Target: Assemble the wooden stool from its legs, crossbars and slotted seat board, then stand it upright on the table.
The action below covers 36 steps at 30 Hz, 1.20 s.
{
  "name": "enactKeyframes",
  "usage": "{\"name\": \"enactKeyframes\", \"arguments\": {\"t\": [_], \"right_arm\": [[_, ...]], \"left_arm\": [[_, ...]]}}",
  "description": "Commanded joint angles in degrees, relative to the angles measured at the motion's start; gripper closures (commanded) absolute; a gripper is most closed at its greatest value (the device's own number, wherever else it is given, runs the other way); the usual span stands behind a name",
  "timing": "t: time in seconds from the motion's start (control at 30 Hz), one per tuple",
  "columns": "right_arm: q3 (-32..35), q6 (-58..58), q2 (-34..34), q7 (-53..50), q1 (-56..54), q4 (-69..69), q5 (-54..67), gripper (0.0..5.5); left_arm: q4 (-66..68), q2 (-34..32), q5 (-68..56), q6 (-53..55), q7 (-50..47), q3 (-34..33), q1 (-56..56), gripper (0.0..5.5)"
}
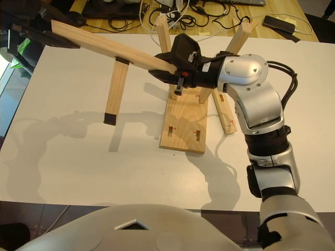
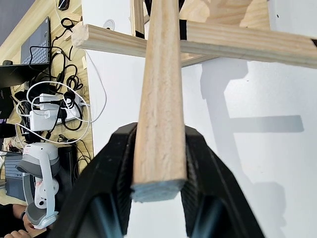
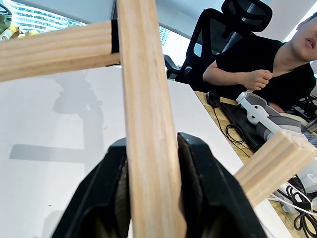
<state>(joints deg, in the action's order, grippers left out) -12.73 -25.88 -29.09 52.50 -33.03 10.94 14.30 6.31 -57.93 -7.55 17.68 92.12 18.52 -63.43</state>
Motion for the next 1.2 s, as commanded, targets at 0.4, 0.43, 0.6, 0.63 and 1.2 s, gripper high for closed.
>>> {"name": "enactKeyframes", "arguments": {"t": [0.4, 0.43, 0.6, 0.63, 1.2], "right_arm": [[5.65, -3.77, 7.4, -4.06, 4.83, 3.12, 6.97, 4.33], [6.27, -4.49, 7.79, -4.07, 4.94, 3.56, 7.83, 4.32], [8.22, -7.64, 9.05, -3.36, 5.13, 5.13, 10.11, 4.3], [8.39, -7.96, 9.2, -3.21, 5.18, 5.34, 10.05, 4.3], [10.51, -10.61, 11.08, -5.77, 4.98, 7.55, 15.08, 4.39]], "left_arm": [[-1.49, 7.49, -16.49, 25.92, -3.76, -12.23, 0.04, 4.28], [-1.48, 7.81, -17.26, 27.0, -3.9, -12.86, 0.51, 4.28], [-2.86, 8.19, -19.31, 28.61, -3.1, -14.85, 3.84, 4.27], [-3.22, 8.1, -18.83, 27.44, -2.88, -14.74, 4.64, 4.27], [0.48, 12.53, -23.86, 32.76, -12.42, -19.82, 6.73, 1.45]]}}
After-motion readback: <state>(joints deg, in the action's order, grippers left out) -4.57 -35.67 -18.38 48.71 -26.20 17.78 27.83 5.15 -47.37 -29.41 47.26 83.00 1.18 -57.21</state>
